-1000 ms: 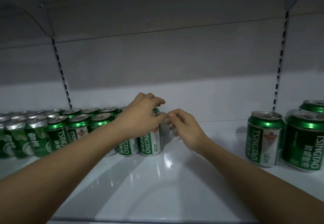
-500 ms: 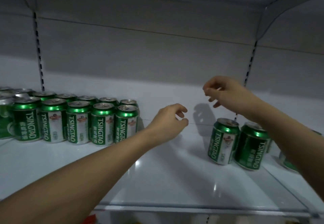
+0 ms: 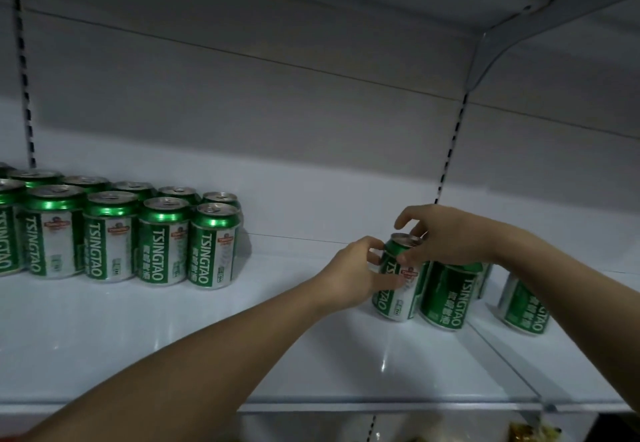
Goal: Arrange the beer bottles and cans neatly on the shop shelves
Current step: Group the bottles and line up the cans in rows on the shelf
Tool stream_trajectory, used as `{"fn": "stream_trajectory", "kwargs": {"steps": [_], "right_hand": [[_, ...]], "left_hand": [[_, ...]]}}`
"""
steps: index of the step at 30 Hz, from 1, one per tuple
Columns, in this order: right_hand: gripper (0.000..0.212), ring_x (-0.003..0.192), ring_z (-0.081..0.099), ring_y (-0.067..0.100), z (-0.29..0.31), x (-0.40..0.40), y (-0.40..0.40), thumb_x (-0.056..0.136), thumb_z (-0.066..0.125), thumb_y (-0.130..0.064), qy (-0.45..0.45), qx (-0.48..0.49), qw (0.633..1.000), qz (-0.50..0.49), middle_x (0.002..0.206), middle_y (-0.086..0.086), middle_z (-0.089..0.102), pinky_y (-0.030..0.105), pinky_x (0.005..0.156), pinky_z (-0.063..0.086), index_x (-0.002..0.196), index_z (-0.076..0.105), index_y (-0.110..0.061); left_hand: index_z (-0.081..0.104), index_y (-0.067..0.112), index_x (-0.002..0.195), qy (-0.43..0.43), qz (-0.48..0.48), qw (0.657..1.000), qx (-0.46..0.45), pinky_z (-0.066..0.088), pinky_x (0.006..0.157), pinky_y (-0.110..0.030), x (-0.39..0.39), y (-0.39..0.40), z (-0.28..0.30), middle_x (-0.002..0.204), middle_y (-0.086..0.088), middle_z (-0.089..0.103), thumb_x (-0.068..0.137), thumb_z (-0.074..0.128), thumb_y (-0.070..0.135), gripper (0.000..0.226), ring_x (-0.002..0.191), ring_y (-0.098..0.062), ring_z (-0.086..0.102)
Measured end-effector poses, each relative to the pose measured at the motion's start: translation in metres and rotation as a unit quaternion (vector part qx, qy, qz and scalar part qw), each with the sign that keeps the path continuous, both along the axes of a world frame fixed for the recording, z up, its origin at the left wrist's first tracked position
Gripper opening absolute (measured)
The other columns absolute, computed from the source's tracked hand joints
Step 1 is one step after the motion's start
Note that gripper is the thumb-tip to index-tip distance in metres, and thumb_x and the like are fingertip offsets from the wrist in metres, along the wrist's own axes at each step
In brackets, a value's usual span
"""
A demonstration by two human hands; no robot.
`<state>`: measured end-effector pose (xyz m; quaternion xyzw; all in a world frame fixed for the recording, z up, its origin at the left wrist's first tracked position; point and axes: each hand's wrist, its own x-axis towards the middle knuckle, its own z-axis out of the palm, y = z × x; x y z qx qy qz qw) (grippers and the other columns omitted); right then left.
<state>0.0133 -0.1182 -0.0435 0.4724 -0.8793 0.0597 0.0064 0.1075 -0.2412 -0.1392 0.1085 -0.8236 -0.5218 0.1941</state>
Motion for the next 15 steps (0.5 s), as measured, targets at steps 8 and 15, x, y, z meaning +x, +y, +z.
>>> {"fn": "stream_trajectory", "kwargs": {"steps": [8, 15], "right_hand": [[0.050, 0.087, 0.063, 0.010, -0.005, 0.002, -0.004, 0.079, 0.081, -0.031, -0.045, -0.084, 0.995, 0.031, 0.104, -0.006, 0.063, 0.028, 0.072, 0.049, 0.118, 0.049, -0.030], [0.038, 0.084, 0.069, 0.021, -0.011, 0.008, -0.036, 0.080, 0.081, -0.024, -0.180, -0.318, 0.929, 0.058, 0.101, 0.002, 0.064, 0.041, 0.074, 0.060, 0.108, 0.056, -0.024]], "left_hand": [[0.047, 0.019, 0.133, 0.031, 0.016, 0.999, 0.014, 0.054, 0.093, -0.037, -0.001, -0.008, -0.007, 0.124, -0.001, 0.058, 0.084, 0.076, 0.020, 0.057, 0.109, -0.020, 0.061], [0.045, 0.044, 0.130, 0.139, -0.004, 0.989, 0.047, 0.058, 0.080, -0.028, 0.018, -0.040, -0.005, 0.107, 0.008, 0.061, 0.084, 0.076, 0.017, 0.062, 0.099, -0.008, 0.066]]}}
